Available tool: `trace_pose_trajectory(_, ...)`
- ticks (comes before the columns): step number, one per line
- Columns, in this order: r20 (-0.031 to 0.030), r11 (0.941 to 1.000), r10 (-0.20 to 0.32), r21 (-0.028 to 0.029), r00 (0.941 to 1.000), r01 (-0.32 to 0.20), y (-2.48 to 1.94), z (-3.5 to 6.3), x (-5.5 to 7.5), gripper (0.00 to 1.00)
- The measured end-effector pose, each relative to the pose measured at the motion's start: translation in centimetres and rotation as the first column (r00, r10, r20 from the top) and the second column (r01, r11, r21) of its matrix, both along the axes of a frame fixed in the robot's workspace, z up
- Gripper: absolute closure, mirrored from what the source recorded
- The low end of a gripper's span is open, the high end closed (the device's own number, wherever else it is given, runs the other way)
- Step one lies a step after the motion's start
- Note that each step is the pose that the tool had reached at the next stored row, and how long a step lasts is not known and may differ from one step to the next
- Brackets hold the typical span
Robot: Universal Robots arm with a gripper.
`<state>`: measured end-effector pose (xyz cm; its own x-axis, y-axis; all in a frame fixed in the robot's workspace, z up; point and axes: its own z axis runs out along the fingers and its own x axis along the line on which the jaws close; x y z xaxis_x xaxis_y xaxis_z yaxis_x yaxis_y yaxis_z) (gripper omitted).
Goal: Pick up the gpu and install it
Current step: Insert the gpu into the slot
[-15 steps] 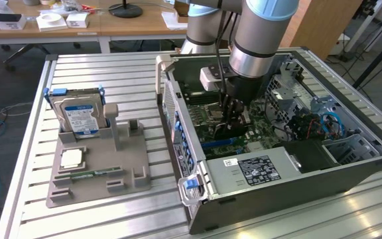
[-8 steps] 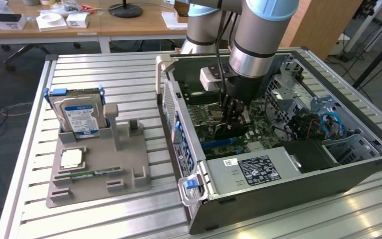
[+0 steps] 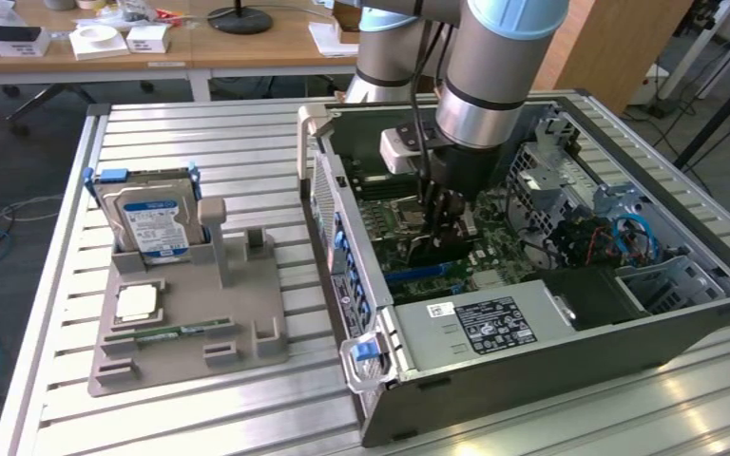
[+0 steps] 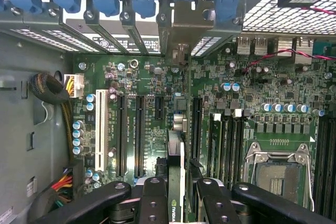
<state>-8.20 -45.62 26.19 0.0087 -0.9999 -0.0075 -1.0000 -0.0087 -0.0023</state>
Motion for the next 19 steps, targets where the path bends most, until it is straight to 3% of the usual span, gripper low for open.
trace_pose_trajectory(13,0.0004,1.0000,0.000,0.0001,1.0000,0.000,0.00,-0.05,-0.15,0.74)
trace_pose_trajectory(16,0.0041,1.0000,0.000,0.0002,1.0000,0.000,0.01,-0.05,-0.26,0.74)
trace_pose_trajectory(19,0.0041,1.0000,0.000,0.0001,1.0000,0.000,0.00,-0.06,-0.29,0.74)
